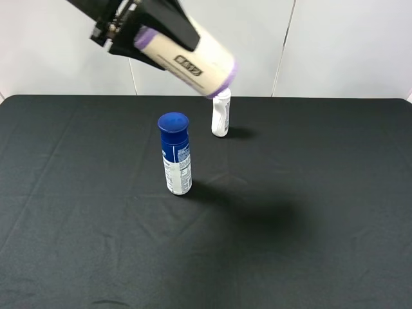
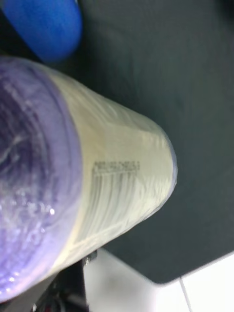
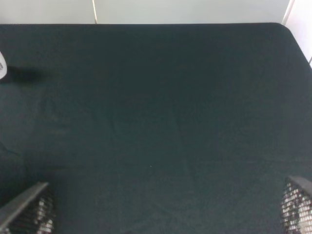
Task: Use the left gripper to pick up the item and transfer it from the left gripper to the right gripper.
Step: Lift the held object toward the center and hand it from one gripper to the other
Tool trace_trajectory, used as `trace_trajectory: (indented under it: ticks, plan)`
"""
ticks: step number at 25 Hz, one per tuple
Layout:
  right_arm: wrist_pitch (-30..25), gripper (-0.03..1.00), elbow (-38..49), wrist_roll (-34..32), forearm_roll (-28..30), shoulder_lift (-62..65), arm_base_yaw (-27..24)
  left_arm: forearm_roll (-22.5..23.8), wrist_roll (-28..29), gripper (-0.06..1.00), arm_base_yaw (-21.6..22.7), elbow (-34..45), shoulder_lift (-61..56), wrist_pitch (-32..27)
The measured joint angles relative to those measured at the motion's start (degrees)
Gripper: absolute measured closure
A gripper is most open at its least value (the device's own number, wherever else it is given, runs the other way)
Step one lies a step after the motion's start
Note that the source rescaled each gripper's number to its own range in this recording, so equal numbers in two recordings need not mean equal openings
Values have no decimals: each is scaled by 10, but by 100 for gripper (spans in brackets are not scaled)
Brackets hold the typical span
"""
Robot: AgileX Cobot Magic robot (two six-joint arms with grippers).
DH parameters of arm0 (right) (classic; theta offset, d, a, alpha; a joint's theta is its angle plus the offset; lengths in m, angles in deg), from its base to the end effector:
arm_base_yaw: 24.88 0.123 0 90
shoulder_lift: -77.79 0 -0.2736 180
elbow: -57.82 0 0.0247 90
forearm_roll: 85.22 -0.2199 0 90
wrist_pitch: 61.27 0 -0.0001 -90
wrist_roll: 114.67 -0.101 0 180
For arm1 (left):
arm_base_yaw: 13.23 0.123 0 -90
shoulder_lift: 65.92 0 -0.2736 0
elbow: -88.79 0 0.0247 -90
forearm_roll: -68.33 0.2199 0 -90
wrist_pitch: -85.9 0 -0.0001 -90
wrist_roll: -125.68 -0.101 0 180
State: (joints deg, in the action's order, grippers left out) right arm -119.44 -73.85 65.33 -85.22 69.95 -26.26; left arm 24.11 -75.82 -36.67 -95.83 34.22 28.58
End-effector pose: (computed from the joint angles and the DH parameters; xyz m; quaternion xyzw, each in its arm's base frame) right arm -0.0101 0.0002 0.2615 0.0101 0.8402 -0.0065 0.5421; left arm 0.2679 -0.1808 0.3298 0.2304 0.8793 -0.3593 0.2115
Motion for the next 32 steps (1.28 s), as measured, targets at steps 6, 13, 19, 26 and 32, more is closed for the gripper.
trace_trajectory:
  ticks: [6,13,19,26,32]
  plan:
    - [0,-3,0,4,-7,0,0,-88,-42,94,-36,0,33,4]
    - [-5,-3,-23,65,-86,-83,0,-180,-96,94,-59,0,92,-8]
    - [32,-3,-80,151,-154,-178,59,-191,-102,94,-62,0,105,-18]
    - [52,-3,-140,168,-100,-272,207,-192,-103,94,-62,0,105,-29]
    - [80,-3,-202,169,-39,-371,319,-193,-103,94,-62,0,105,-32]
